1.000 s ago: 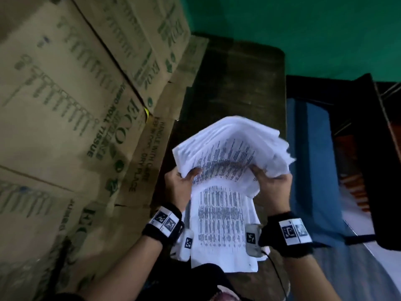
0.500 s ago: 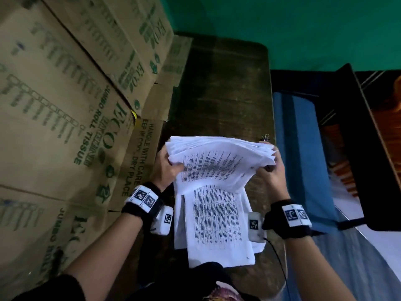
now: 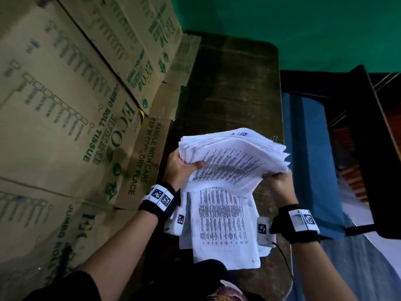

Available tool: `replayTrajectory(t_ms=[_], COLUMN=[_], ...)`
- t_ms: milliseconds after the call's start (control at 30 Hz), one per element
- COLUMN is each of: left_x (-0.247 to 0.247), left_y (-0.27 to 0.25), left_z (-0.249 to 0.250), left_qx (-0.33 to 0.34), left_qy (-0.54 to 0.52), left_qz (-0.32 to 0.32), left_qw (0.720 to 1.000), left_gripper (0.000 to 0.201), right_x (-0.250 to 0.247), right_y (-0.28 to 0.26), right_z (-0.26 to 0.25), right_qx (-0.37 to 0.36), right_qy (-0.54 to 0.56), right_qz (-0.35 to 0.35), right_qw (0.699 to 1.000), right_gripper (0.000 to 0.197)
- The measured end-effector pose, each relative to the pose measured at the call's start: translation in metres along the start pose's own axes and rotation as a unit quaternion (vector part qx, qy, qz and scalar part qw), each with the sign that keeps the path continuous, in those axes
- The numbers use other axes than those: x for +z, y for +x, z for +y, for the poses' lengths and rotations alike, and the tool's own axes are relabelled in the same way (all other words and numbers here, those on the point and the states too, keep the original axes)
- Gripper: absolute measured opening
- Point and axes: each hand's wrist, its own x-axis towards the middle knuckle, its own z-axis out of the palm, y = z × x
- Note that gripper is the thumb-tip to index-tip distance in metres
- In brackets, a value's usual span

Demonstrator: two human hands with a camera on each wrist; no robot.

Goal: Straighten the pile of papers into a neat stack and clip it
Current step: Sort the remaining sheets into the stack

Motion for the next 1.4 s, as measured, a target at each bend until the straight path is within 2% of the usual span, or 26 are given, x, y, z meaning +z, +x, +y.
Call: replayTrajectory(t_ms=[200,333,400,467,567,633,700,833,967,1100,1233,1300,1400], left_x=[0.010,0.004,0.004,0.009,0.012,0.013,0.017,0.022,0.032,0.027,0.025,0.024,0.020], left_y=[0.003,0.012,0.011,0.008,0.006,0.005,0.002,0.000,0.002,0.003,-0.003,-0.005,-0.008], left_z=[-0.001,-0.005,-0.002,0.000,0.005,0.001,-0.005,-0.002,-0.005,-0.015,-0.025,-0.024,-0.022], left_qx=[0.010,0.018,0.032,0.015,0.020,0.032,0.017,0.017,-0.016,-0.013,-0.012,-0.021,-0.025], left_qy=[0.003,-0.037,-0.051,-0.063,-0.084,-0.096,-0.093,-0.125,-0.085,-0.045,-0.042,-0.046,-0.057], left_qz=[-0.064,-0.054,-0.064,-0.074,-0.042,-0.020,-0.022,0.005,-0.014,-0.010,0.000,-0.009,-0.017], left_qw=[0.998,0.998,0.996,0.995,0.995,0.995,0.995,0.992,0.996,0.999,0.999,0.999,0.998], left_gripper=[0.042,0.041,0.043,0.039,0.039,0.049,0.058,0.052,0.046,0.044,0.050,0.045,0.050], right_x=[0.015,0.013,0.012,0.019,0.024,0.022,0.019,0.014,0.034,0.032,0.023,0.022,0.017], right_y=[0.007,0.010,0.009,0.006,0.005,0.004,0.001,0.000,0.003,0.011,0.014,0.016,0.016], right_z=[-0.007,-0.015,-0.013,-0.014,-0.017,-0.014,-0.010,-0.009,-0.022,-0.016,-0.008,-0.010,-0.015], right_qx=[-0.002,-0.008,0.003,0.012,-0.009,-0.015,-0.004,-0.020,-0.016,-0.007,0.038,0.041,0.029], right_qy=[0.035,0.062,0.050,0.042,0.049,0.059,0.058,0.090,0.086,0.094,0.084,0.062,0.044], right_qz=[-0.011,-0.001,-0.024,-0.044,-0.004,0.024,0.039,0.060,0.005,0.034,0.017,-0.003,-0.011], right_qw=[0.999,0.998,0.998,0.998,0.999,0.998,0.998,0.994,0.996,0.995,0.996,0.997,0.999], right_gripper=[0.048,0.055,0.049,0.037,0.031,0.032,0.032,0.047,0.058,0.055,0.055,0.046,0.033])
